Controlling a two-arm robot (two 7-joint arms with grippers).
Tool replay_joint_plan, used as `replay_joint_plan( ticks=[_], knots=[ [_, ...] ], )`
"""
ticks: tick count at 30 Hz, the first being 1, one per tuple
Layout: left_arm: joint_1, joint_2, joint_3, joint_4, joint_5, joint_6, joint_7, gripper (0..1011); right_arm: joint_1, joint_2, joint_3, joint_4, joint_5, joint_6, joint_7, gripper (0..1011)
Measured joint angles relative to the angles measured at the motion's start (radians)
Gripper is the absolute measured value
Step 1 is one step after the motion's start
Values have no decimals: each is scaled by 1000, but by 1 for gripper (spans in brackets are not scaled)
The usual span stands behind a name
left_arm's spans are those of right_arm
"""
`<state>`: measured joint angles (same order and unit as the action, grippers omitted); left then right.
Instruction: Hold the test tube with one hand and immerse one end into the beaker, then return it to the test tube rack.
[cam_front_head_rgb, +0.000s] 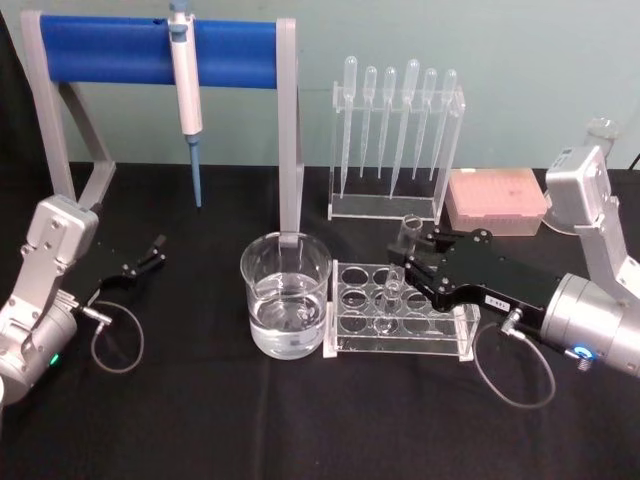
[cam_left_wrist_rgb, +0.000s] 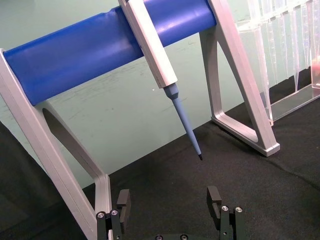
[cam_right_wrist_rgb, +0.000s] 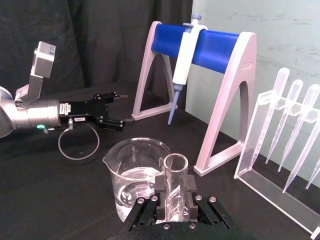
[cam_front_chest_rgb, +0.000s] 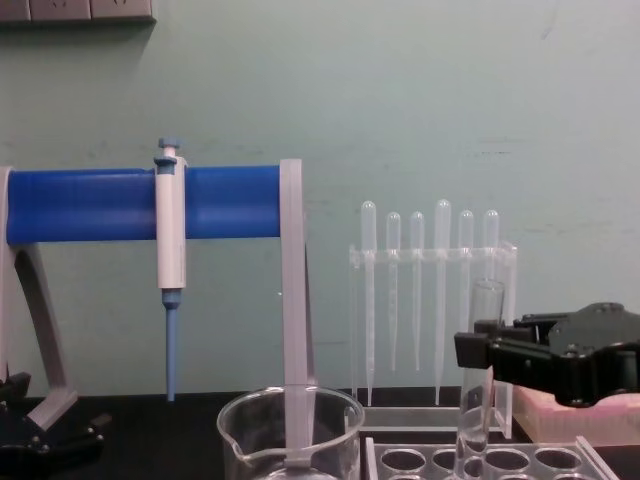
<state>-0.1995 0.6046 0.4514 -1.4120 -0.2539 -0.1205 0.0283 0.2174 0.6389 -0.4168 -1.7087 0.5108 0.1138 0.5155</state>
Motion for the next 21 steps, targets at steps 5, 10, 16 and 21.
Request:
replay_joint_plan(
  ticks=[5,10,16,21],
  knots=[
    [0,0,0,0,0,0,0,1000,6,-6,-8,15,-1,14,4,241],
    [0,0,0,0,0,0,0,1000,6,-6,-8,16,-1,15,4,241],
    [0,0,0,0,0,0,0,1000,5,-6,-7,14,-1,14,4,282],
    [0,0,0,0,0,0,0,1000,5,-5,-7,13,-1,12,4,426]
  ],
)
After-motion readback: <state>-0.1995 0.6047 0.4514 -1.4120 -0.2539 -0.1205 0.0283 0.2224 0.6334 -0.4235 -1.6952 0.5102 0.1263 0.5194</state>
